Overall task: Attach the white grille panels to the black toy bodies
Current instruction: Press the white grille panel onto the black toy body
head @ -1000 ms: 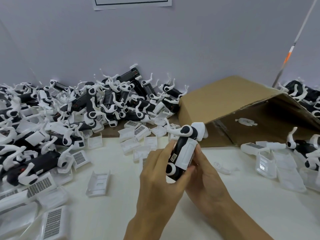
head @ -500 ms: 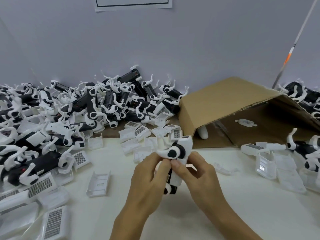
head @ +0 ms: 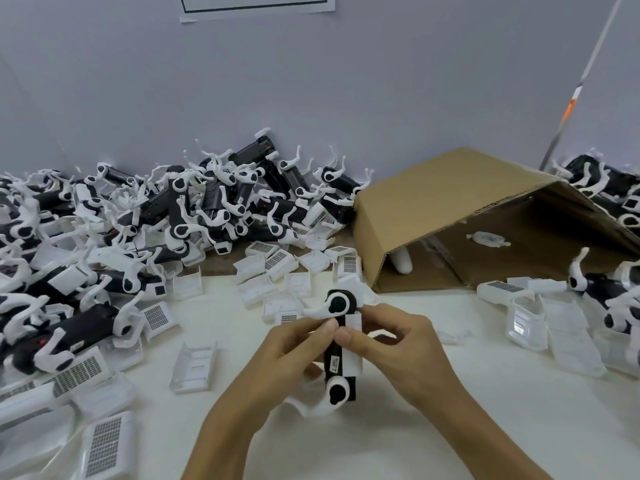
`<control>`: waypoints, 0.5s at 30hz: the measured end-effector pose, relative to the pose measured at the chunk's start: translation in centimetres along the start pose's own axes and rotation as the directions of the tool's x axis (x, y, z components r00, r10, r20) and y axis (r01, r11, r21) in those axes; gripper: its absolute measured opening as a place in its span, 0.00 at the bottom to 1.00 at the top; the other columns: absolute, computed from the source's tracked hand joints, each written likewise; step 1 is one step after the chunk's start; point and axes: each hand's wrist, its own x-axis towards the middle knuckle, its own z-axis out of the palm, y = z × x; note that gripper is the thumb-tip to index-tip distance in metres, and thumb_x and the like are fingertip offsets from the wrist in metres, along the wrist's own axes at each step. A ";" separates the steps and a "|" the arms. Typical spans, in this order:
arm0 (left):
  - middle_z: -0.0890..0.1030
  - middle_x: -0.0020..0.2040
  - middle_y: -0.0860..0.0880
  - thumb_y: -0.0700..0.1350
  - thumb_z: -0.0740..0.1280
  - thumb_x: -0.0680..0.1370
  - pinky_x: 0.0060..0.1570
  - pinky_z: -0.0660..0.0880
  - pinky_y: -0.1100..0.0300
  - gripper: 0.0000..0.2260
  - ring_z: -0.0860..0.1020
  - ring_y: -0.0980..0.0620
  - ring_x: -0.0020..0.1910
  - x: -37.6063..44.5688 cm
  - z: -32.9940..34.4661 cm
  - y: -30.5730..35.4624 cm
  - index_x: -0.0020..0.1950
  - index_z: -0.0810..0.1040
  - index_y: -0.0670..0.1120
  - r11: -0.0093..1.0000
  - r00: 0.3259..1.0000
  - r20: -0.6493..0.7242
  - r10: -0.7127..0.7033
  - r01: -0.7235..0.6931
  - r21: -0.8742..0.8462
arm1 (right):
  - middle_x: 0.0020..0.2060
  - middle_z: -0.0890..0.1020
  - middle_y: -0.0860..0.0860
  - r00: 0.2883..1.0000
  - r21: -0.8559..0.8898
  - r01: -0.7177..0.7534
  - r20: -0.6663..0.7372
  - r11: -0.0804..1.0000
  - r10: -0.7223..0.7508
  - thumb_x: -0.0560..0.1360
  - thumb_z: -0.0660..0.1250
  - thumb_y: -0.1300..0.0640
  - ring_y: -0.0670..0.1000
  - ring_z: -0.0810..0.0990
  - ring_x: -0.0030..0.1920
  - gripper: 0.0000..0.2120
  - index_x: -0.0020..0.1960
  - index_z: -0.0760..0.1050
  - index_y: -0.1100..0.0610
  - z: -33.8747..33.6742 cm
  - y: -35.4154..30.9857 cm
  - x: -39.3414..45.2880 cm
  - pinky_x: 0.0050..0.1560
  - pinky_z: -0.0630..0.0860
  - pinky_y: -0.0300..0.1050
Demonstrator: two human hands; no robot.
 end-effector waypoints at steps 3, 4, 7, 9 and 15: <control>0.83 0.36 0.51 0.63 0.71 0.70 0.35 0.72 0.67 0.16 0.79 0.55 0.35 0.2 -0.2 -0.4 0.44 0.87 0.51 0.998 0.996 -0.084 -0.029 0.025 -0.049 | 0.47 0.88 0.48 0.998 -0.023 -0.028 0.061 0.999 0.029 0.64 0.78 0.40 0.51 0.86 0.49 0.17 0.51 0.86 0.44 -0.1 0.3 0.0 0.54 0.83 0.52; 0.85 0.37 0.49 0.60 0.73 0.70 0.35 0.74 0.66 0.14 0.81 0.54 0.36 0.3 -0.4 -0.6 0.44 0.88 0.50 0.997 0.994 -0.103 -0.037 0.031 -0.065 | 0.48 0.88 0.46 0.996 -0.025 -0.033 0.082 0.999 0.035 0.65 0.77 0.40 0.49 0.86 0.50 0.17 0.52 0.86 0.43 -0.2 0.4 0.0 0.54 0.83 0.48; 0.86 0.38 0.48 0.54 0.72 0.72 0.34 0.75 0.67 0.10 0.83 0.55 0.36 0.3 -0.4 -0.9 0.44 0.88 0.50 0.997 0.991 -0.130 -0.017 0.007 -0.082 | 0.49 0.88 0.47 0.991 0.038 -0.066 0.123 0.997 0.061 0.67 0.78 0.45 0.48 0.86 0.52 0.15 0.52 0.86 0.46 -0.2 0.8 0.1 0.58 0.81 0.42; 0.86 0.36 0.50 0.53 0.73 0.73 0.33 0.74 0.68 0.08 0.82 0.57 0.34 0.3 -0.2 -1.0 0.44 0.88 0.50 0.996 0.988 -0.150 0.033 -0.045 -0.079 | 0.50 0.88 0.49 0.992 0.067 -0.071 0.110 0.995 0.063 0.68 0.78 0.46 0.49 0.86 0.54 0.14 0.53 0.87 0.48 0.0 1.1 0.2 0.60 0.80 0.44; 0.87 0.38 0.50 0.52 0.72 0.74 0.34 0.75 0.70 0.07 0.84 0.58 0.36 0.2 0.2 -1.4 0.46 0.89 0.52 0.989 0.971 -0.218 0.100 -0.121 -0.083 | 0.51 0.87 0.54 0.988 0.250 -0.147 0.091 0.957 0.128 0.68 0.78 0.49 0.55 0.86 0.54 0.16 0.55 0.86 0.51 0.6 2.1 0.3 0.51 0.83 0.47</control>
